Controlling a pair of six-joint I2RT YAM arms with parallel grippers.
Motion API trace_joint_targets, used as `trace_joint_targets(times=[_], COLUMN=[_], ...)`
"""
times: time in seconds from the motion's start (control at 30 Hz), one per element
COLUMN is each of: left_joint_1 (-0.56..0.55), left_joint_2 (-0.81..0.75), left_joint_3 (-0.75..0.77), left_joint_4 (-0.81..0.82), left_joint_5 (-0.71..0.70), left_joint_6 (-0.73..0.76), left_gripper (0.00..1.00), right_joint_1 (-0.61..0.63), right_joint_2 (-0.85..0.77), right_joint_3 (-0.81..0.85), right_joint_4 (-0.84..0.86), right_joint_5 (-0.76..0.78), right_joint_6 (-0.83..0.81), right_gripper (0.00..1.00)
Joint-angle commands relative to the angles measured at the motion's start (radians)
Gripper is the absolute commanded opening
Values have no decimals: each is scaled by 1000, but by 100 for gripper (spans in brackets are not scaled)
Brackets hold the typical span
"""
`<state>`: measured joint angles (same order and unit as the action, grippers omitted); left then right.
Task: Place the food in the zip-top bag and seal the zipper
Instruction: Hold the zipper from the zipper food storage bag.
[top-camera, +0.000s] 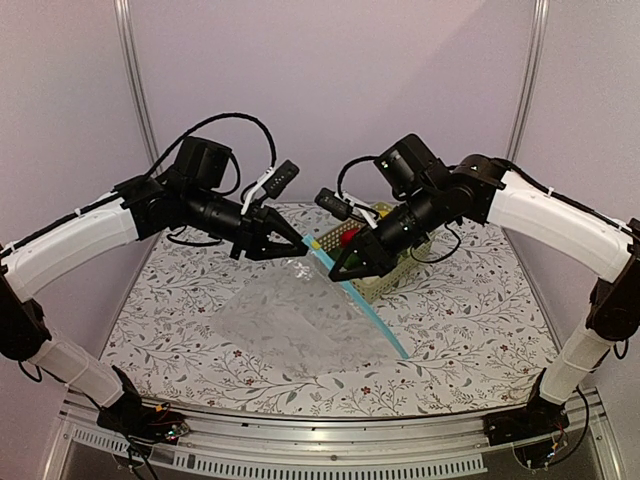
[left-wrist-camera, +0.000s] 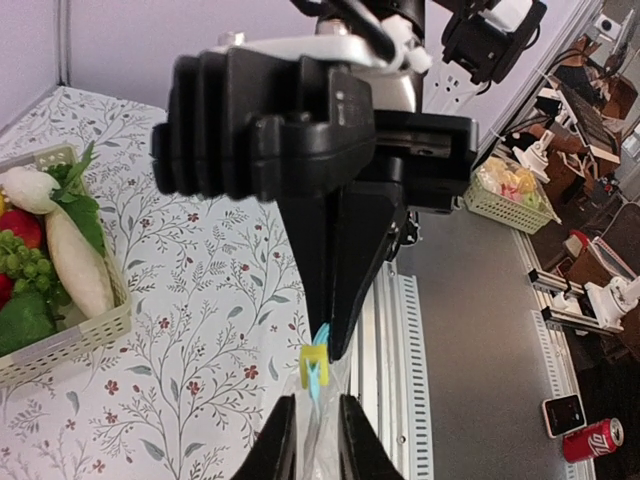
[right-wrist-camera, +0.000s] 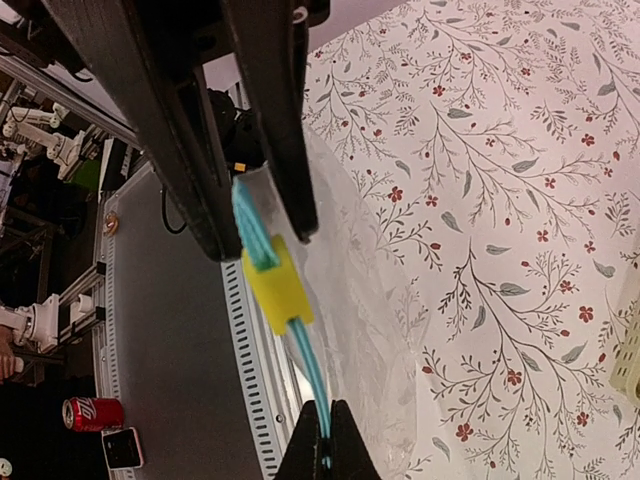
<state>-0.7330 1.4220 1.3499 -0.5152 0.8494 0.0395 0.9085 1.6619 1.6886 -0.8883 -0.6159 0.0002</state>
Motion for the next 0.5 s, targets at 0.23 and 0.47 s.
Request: trace_joint_targets(times=[0.23,0.47], left_joint_1=[-14,-13], left_joint_2=[-3,-13], left_joint_3=[-28,-45], left_joint_4=[-6,-3], left_joint_5=[-7,-11], left_joint_6=[7,16], left_gripper=[0,0], right_joint_1=[-11,-14], right_joint_2=[-8,-28], right_joint_3=[-30,-37], right_joint_4=[45,72], right_joint_5=[43,54], right_joint_6=[48,66], right_gripper=[0,43])
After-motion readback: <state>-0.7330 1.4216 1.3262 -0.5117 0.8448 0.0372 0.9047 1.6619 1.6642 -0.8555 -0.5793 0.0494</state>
